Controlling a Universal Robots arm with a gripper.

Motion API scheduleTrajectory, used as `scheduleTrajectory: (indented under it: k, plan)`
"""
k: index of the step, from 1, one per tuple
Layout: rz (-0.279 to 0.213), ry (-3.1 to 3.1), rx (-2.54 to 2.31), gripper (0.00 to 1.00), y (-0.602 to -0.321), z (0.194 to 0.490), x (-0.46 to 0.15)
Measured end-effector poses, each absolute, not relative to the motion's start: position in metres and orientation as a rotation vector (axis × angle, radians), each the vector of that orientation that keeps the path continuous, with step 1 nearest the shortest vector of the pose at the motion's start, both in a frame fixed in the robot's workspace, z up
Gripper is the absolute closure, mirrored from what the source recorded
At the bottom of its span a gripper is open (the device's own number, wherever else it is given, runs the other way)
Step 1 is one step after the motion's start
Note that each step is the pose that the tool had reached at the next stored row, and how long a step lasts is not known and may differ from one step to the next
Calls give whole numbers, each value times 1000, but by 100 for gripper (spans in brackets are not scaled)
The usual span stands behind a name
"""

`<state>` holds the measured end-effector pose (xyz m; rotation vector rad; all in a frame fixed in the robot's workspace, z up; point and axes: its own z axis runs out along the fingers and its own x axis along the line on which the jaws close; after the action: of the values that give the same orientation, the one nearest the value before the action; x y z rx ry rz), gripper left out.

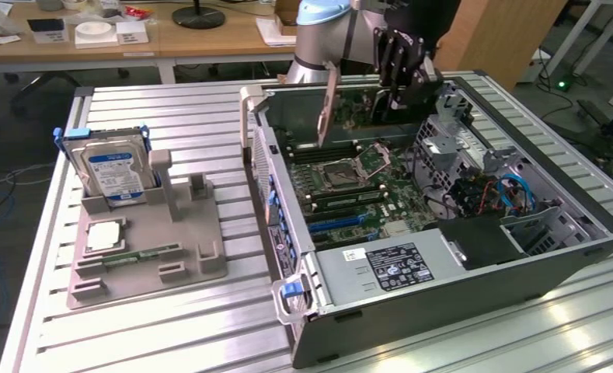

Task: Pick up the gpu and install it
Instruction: 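Insert the gpu into the slot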

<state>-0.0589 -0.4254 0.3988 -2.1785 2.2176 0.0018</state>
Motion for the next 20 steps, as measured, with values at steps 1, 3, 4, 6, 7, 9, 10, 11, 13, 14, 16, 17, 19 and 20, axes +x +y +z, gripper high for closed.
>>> scheduleTrajectory:
  k: [1, 3, 4, 6, 7, 9, 10, 11, 13, 14, 16, 17, 19, 20]
  plan:
    - [2, 2218, -2178, 72, -426, 398, -59]
    - [2, 2218, -2178, 72, -426, 397, -59]
    - [2, 2218, -2179, 72, -426, 396, -59]
    - [2, 2217, -2179, 72, -426, 395, -59]
    - [2, 2217, -2179, 72, -426, 394, -59]
    - [2, 2217, -2179, 72, -427, 393, -59]
    - [1, 2217, -2178, 72, -427, 392, -59]
    - [1, 2217, -2178, 72, -428, 391, -59]
    - [0, 2216, -2177, 72, -429, 389, -59]
    - [0, 2216, -2177, 72, -429, 388, -59]
    - [-1, 2216, -2177, 72, -429, 388, -59]
    - [-1, 2216, -2177, 72, -429, 387, -59]
    - [-1, 2216, -2177, 72, -429, 387, -59]
    - [-1, 2216, -2177, 72, -429, 387, -59]
